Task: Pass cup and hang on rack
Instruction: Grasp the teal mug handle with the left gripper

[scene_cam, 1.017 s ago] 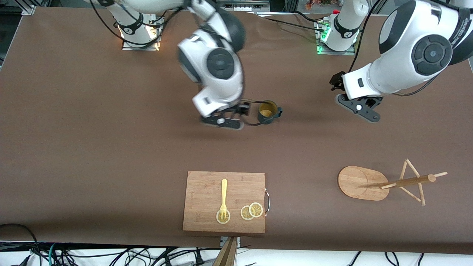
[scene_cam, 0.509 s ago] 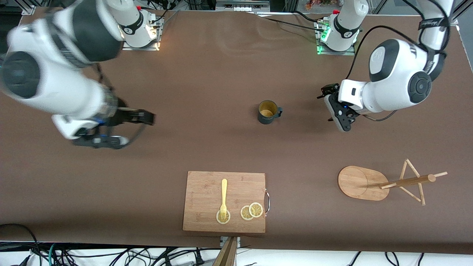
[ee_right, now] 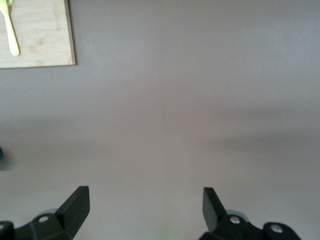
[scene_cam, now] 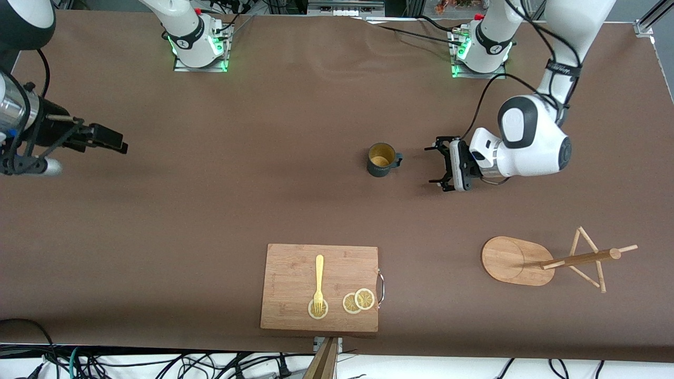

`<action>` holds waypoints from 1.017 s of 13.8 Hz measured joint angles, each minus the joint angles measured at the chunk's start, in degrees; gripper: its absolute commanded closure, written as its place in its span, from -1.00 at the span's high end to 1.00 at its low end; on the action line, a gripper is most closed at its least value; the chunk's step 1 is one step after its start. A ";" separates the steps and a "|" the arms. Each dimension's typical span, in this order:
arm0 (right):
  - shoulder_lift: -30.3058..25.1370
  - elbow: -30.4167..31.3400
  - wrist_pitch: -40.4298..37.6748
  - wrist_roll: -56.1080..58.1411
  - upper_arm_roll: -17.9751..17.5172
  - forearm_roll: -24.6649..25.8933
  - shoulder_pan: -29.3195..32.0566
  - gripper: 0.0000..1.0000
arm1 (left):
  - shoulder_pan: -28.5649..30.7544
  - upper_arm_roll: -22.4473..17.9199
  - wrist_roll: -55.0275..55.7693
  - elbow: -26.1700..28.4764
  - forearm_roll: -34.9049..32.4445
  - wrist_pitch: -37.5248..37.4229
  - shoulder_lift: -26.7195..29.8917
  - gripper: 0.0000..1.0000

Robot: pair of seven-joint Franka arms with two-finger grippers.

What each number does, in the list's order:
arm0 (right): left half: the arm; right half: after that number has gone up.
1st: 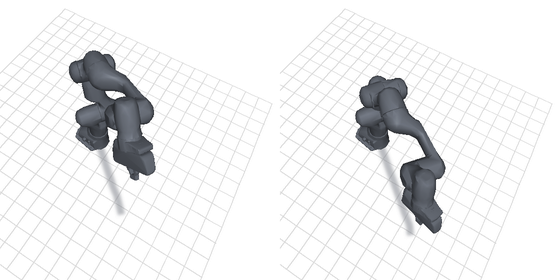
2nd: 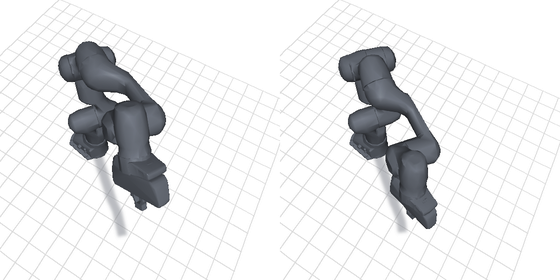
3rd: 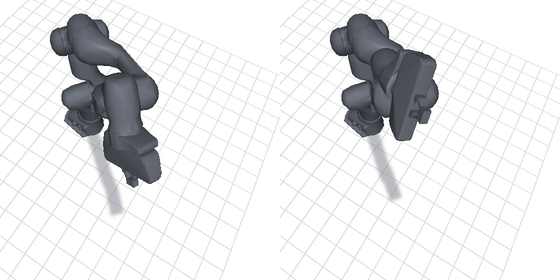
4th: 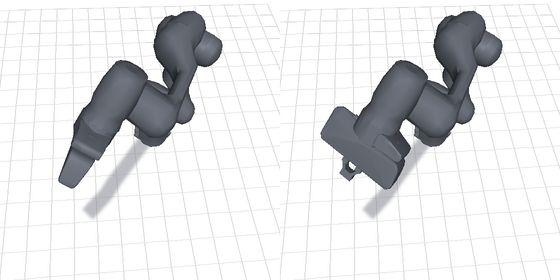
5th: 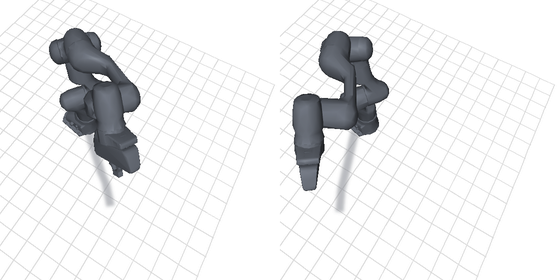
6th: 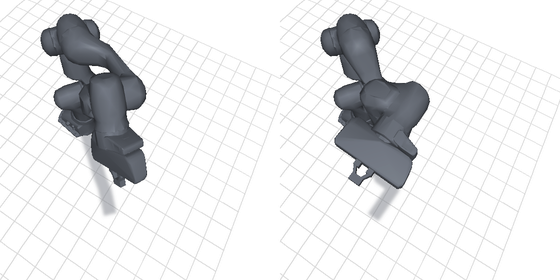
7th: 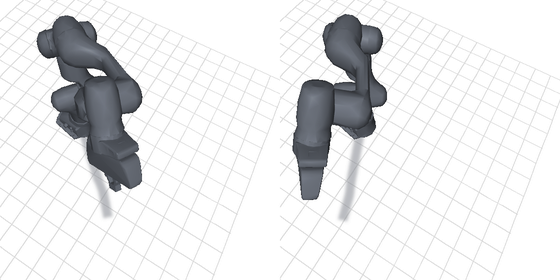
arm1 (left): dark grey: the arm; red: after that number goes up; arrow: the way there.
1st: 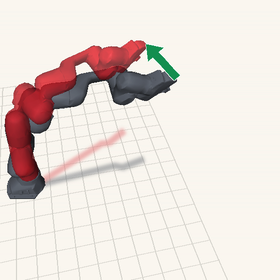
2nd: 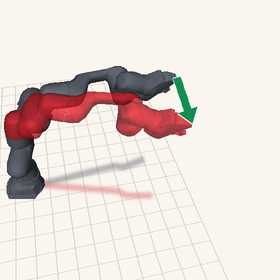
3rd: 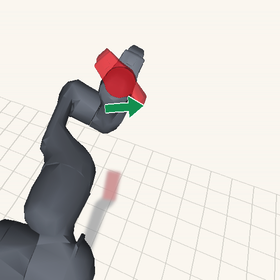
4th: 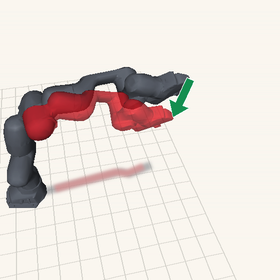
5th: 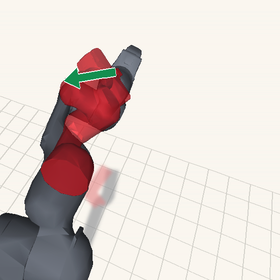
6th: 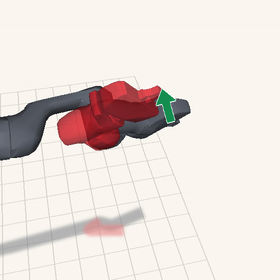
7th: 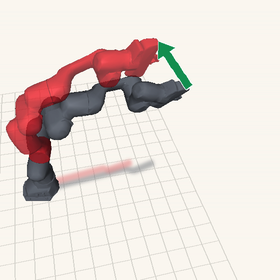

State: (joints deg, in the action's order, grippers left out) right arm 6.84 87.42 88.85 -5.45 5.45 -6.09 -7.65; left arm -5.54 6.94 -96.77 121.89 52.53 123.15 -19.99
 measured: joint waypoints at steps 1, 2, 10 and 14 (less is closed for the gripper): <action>-1.67 2.65 1.08 0.15 0.01 0.00 -0.04 1.00 | -0.04 0.04 -4.50 0.37 2.86 0.55 -1.25 1.00; -2.51 4.24 2.24 0.16 -0.04 0.00 -0.19 1.00 | -0.11 0.08 -8.88 0.66 5.53 0.68 -2.10 1.00; -3.09 6.63 6.94 0.22 -0.24 0.39 -0.85 1.00 | -1.37 0.28 -37.86 7.68 28.21 0.69 -5.10 1.00; -3.73 1.91 1.62 0.31 -0.23 3.28 -0.86 1.00 | -3.16 0.51 -48.00 8.04 38.14 0.70 -9.69 0.81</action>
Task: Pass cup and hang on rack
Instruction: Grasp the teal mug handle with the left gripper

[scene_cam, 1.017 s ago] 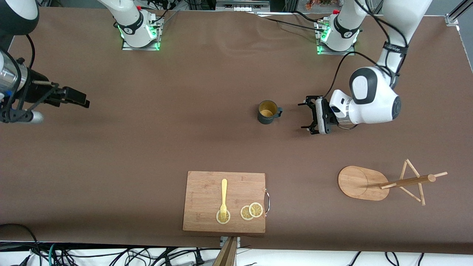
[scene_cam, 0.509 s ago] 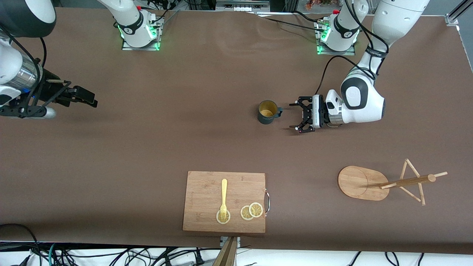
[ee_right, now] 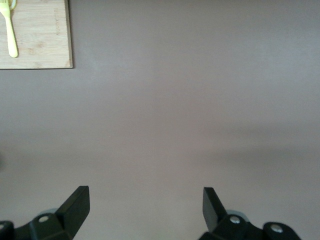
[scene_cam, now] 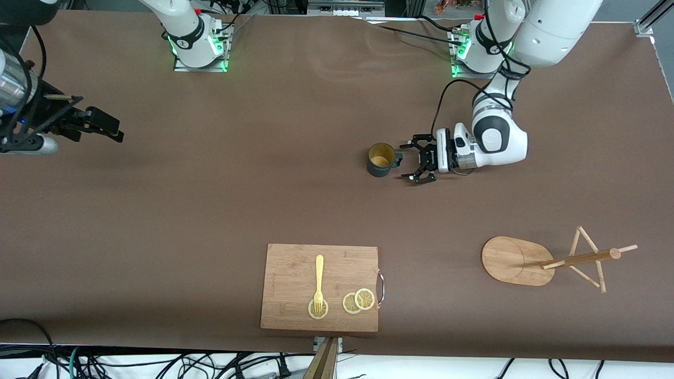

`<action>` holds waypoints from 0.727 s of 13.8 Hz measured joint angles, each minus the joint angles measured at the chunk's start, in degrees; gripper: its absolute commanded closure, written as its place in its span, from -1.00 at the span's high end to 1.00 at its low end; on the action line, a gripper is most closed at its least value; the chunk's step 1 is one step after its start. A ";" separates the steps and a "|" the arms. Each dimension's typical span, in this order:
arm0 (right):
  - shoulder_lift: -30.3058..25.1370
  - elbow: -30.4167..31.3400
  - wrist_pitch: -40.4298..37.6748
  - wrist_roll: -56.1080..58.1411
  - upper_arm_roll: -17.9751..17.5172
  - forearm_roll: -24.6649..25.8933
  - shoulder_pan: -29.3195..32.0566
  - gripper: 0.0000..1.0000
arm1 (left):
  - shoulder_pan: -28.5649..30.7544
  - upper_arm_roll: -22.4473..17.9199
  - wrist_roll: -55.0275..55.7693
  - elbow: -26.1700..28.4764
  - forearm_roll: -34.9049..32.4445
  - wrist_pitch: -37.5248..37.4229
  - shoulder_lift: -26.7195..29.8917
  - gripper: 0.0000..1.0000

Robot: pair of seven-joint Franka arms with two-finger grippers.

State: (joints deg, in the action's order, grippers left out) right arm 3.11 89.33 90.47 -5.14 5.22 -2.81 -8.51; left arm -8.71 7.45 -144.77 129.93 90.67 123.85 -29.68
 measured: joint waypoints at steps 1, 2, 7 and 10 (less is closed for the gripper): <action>0.01 -0.15 -0.24 0.00 0.00 0.39 0.00 1.00 | -0.25 0.00 -1.07 -0.01 0.64 0.00 -0.70 0.37; 0.07 -0.15 -0.26 0.00 0.01 0.63 0.00 1.00 | -0.28 -0.01 -1.74 -0.02 0.65 0.00 -0.94 -0.10; 0.37 -2.09 -0.22 0.09 0.49 1.13 0.09 1.00 | -0.26 -0.11 -2.93 -0.07 0.65 -0.19 -0.96 -1.00; 0.67 -2.63 -1.61 0.09 -0.02 1.13 -0.30 1.00 | -0.20 -0.12 -2.94 -0.08 0.66 -0.59 -1.16 -1.00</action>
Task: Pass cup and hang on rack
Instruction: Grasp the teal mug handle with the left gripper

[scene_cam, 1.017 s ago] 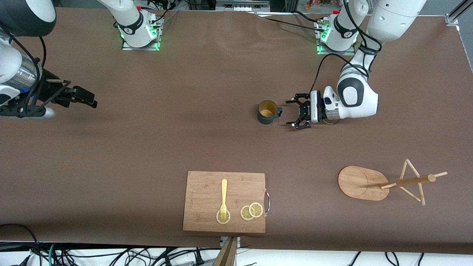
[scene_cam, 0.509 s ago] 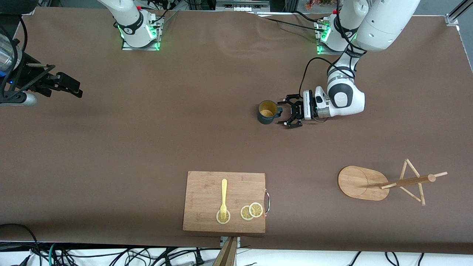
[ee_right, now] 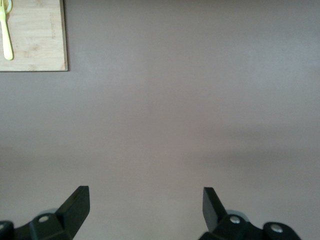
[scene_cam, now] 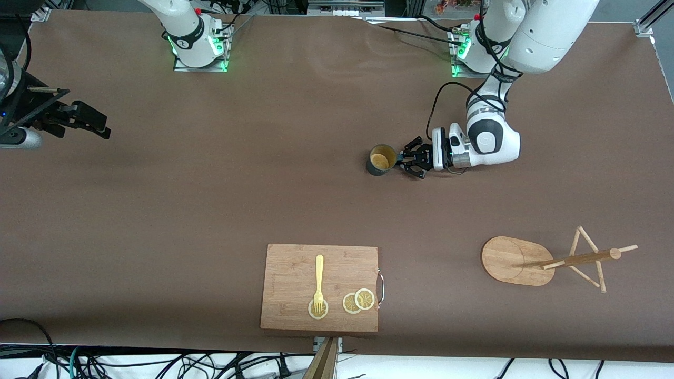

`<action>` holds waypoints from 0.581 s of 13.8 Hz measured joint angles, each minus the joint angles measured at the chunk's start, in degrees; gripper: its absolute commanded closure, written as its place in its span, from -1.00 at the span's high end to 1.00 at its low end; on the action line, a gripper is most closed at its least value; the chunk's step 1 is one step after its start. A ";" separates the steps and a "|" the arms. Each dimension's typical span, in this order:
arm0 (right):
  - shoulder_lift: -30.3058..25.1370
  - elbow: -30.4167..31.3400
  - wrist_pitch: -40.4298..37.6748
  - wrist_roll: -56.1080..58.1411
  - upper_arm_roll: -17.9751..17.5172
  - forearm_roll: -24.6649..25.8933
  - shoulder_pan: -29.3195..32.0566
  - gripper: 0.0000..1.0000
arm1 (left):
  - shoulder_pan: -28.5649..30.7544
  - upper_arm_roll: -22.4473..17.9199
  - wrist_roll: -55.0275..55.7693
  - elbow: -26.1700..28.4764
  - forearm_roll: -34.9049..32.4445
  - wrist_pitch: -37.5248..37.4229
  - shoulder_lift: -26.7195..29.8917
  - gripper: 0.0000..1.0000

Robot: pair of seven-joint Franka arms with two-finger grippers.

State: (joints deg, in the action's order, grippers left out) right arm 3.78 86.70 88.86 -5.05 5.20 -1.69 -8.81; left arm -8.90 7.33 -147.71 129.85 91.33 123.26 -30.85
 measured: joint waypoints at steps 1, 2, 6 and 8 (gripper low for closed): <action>0.11 -0.06 -0.17 0.00 -0.01 0.00 -0.17 1.00 | 0.11 -0.01 0.00 -0.01 0.01 -0.19 -0.09 -1.00; 0.20 -0.12 -0.28 0.00 0.02 0.01 -0.18 1.00 | 0.25 -0.01 0.29 -0.02 0.02 -0.36 -0.16 -1.00; 0.26 -0.16 -0.73 0.01 0.31 0.13 -0.17 1.00 | 1.30 -0.04 8.20 -0.78 0.07 -0.61 -0.15 -1.00; 0.26 -0.16 -0.74 0.13 0.31 0.20 -0.17 1.00 | 1.68 -0.27 13.87 -1.57 0.07 -0.61 0.66 -1.00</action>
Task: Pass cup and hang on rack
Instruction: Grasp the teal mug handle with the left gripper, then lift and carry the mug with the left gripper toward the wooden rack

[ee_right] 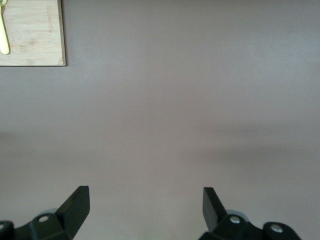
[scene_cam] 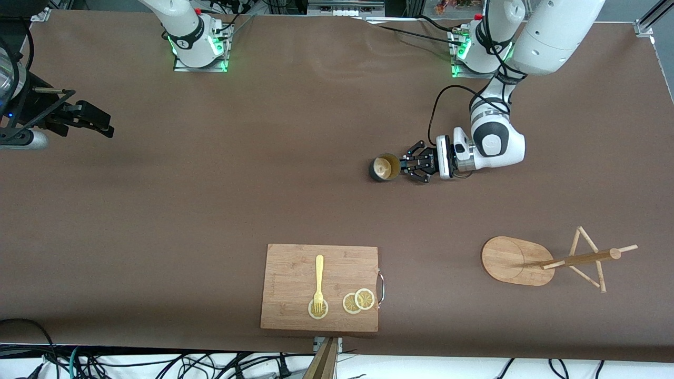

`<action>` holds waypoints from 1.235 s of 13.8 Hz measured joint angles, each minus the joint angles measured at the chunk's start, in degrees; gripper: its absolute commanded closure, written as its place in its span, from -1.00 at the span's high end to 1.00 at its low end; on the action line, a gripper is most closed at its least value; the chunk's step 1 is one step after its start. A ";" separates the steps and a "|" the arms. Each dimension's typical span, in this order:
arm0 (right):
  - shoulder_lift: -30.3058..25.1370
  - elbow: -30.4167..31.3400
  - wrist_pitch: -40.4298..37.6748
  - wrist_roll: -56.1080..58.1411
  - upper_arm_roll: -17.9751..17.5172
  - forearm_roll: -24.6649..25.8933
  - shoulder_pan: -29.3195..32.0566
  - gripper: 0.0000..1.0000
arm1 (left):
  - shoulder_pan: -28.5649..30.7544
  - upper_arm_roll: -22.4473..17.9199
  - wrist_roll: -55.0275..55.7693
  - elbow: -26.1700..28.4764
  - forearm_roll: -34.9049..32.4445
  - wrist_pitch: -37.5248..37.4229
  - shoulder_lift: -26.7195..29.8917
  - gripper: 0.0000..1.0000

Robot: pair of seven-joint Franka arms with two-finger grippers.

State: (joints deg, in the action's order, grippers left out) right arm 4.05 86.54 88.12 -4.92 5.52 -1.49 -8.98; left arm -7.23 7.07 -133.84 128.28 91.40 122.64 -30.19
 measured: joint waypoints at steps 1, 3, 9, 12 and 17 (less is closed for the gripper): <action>0.00 0.00 -0.02 0.26 0.00 0.01 0.00 1.00 | 0.25 -0.17 3.17 -0.29 -0.55 0.00 0.97 -1.00; 0.01 0.00 -0.05 0.47 0.00 0.03 0.00 1.00 | 1.72 -0.41 11.53 -0.68 -5.97 0.01 3.74 -1.00; 0.01 -0.05 -0.06 0.56 0.06 0.09 0.01 1.00 | 13.07 -1.10 30.24 -3.01 -25.17 -10.00 10.55 -1.00; 0.05 -0.05 -0.09 0.56 0.18 0.14 0.03 1.00 | 20.18 -1.23 34.06 -4.93 -31.54 -16.37 10.53 -1.00; 0.07 -0.05 -0.09 0.56 0.22 0.15 0.02 1.00 | 27.71 -1.31 35.99 -5.25 -38.24 -26.12 10.52 -1.00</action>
State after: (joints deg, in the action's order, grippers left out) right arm 4.12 86.48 88.03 -4.36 5.74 -1.34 -8.95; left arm 20.48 5.76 -97.85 123.03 53.16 96.52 -19.67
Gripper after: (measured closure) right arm 0.000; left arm 0.789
